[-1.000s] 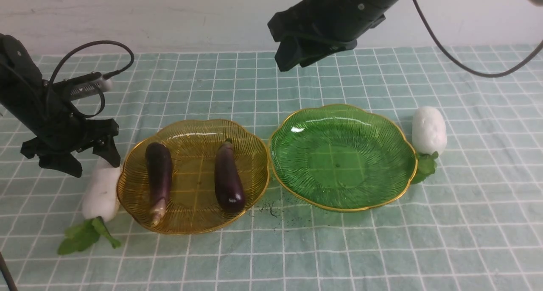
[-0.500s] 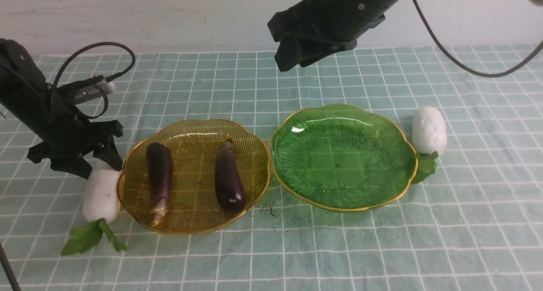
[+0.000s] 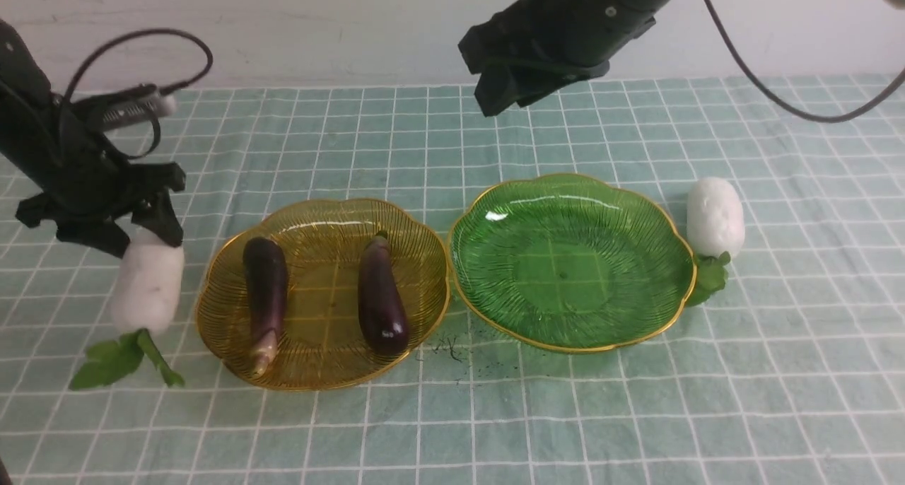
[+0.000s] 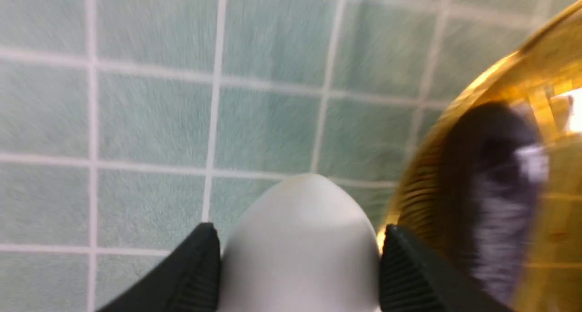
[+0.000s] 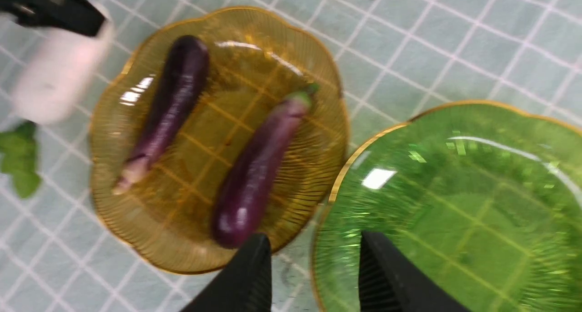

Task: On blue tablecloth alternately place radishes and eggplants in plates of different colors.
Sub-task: 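Pick up the white radish and place it on the plate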

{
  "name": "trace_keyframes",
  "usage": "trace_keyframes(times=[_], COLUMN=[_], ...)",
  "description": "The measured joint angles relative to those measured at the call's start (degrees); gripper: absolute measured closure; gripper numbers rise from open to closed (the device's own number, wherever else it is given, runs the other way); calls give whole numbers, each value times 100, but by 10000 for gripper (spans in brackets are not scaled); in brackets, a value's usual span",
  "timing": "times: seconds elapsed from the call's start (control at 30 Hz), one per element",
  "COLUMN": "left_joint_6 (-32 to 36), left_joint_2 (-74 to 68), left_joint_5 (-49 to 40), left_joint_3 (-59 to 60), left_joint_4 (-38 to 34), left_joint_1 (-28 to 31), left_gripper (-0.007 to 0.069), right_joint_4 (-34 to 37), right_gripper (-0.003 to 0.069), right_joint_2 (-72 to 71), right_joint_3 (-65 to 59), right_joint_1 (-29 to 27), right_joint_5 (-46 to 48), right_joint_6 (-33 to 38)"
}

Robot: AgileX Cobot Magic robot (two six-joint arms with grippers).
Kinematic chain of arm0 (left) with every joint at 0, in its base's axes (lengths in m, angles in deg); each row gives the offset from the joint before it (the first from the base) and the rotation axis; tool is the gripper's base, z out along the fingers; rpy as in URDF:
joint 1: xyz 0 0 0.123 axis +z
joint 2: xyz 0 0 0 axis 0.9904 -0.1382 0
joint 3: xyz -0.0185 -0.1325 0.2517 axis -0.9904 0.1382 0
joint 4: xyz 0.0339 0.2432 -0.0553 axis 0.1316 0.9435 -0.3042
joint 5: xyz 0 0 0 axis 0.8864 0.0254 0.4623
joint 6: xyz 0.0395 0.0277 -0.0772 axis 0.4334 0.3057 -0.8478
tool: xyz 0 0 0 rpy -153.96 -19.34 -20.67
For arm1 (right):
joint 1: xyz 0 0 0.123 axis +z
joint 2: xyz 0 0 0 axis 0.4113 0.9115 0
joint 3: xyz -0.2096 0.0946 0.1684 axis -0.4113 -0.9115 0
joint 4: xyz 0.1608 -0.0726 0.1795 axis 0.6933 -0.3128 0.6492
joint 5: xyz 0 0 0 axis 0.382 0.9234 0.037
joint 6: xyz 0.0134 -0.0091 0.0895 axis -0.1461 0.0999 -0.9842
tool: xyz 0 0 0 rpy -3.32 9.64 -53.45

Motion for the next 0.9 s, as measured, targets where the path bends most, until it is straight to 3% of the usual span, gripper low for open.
trace_keyframes(times=[0.13, 0.3, 0.5, 0.6, 0.73, 0.9], left_joint_6=[23, 18, 18, 18, 18, 18], left_joint_2=[468, 551, 102, -312, -748, -1219], left_joint_5=[-143, -129, 482, 974, 1496, 1837], left_joint_3=[-484, -834, -1021, -1102, -1222, -1379], left_joint_4=[-474, -879, -1339, -1550, -1807, -2251], left_joint_1=[-357, -1169, -2762, -3277, -3605, -3659], left_gripper=[226, 226, 226, 226, 226, 226], right_joint_4=[-688, -1062, -894, -621, -348, -87], right_gripper=[407, 428, 441, 435, 388, 268], right_joint_2=[-400, -552, -422, -197, 245, 944], right_joint_3=[0, 10, 10, 10, 10, 10], right_joint_1=[-294, -984, -1998, -2372, -2649, -2822], right_joint_5=[6, 6, 19, 19, 19, -2], right_joint_6=[-160, -473, -971, -1024, -1024, -1024])
